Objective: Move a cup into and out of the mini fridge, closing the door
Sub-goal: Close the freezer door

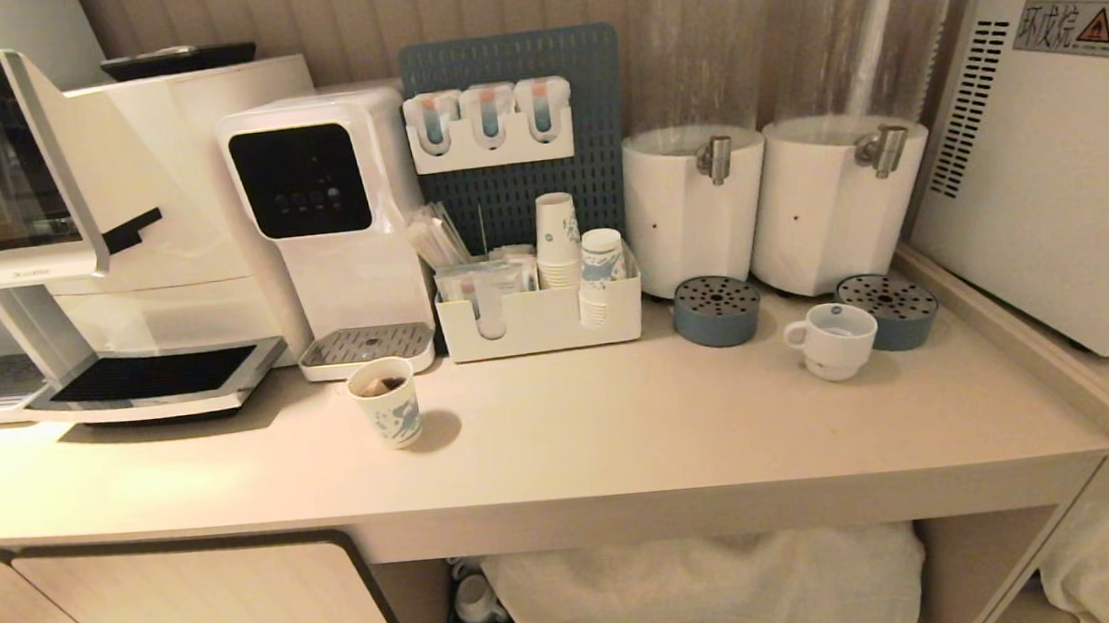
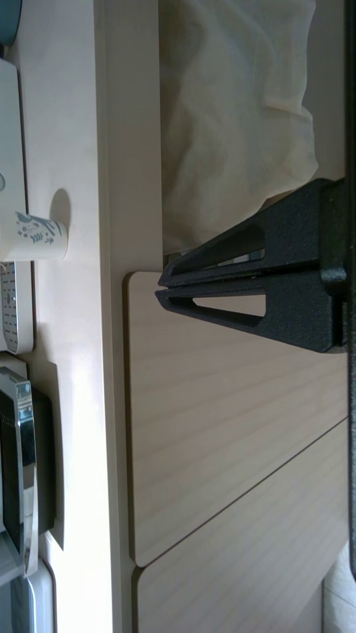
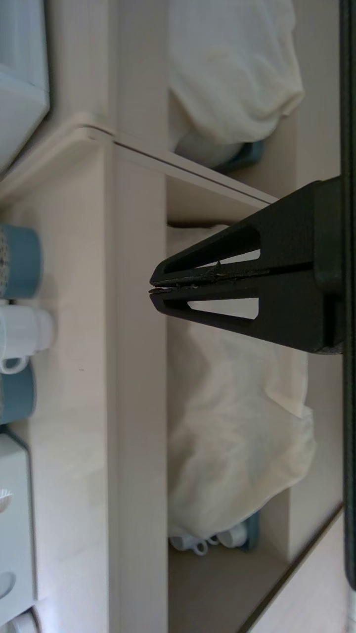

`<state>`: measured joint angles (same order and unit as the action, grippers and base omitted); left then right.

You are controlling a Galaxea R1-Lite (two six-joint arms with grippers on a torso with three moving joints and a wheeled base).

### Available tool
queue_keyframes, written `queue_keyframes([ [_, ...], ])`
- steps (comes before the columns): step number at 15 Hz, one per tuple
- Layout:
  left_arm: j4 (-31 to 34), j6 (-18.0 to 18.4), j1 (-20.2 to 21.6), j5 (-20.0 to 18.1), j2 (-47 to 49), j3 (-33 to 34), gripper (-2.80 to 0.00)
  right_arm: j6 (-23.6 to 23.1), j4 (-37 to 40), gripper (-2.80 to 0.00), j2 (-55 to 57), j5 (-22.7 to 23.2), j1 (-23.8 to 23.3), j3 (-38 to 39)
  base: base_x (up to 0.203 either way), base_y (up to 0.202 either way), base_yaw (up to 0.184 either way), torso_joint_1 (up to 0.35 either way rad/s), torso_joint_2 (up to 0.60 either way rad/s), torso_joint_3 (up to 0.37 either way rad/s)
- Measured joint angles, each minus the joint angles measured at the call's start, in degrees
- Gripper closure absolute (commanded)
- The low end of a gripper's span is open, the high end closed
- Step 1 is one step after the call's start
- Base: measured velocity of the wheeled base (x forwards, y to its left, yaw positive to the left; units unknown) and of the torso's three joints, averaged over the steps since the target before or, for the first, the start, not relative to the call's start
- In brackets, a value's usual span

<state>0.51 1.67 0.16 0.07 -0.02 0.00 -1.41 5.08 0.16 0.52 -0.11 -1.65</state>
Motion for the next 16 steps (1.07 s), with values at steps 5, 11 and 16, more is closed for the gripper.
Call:
queue_keyframes([
  [5, 0.09, 0.4, 0.0, -0.12, 0.0, 0.0, 0.0, 0.07, -0.01, 0.0, -0.02, -0.01, 0.0, 0.0, 0.0, 0.0, 0.0, 0.0, 0.0, 0.0],
  [11, -0.16, -1.2, 0.0, -0.02, 0.0, 0.0, 0.0, 0.29, -0.24, 0.0, -0.02, -0.11, 0.0, -0.02, 0.0, 0.0, 0.0, 0.0, 0.0, 0.0],
  [16, -0.18, -1.43, 0.0, 0.02, 0.0, 0.0, 0.0, 0.31, -0.25, 0.0, -0.02, -0.11, -0.05, -0.02, -0.082, 0.0, -0.001, 0.001, 0.0, 0.0],
])
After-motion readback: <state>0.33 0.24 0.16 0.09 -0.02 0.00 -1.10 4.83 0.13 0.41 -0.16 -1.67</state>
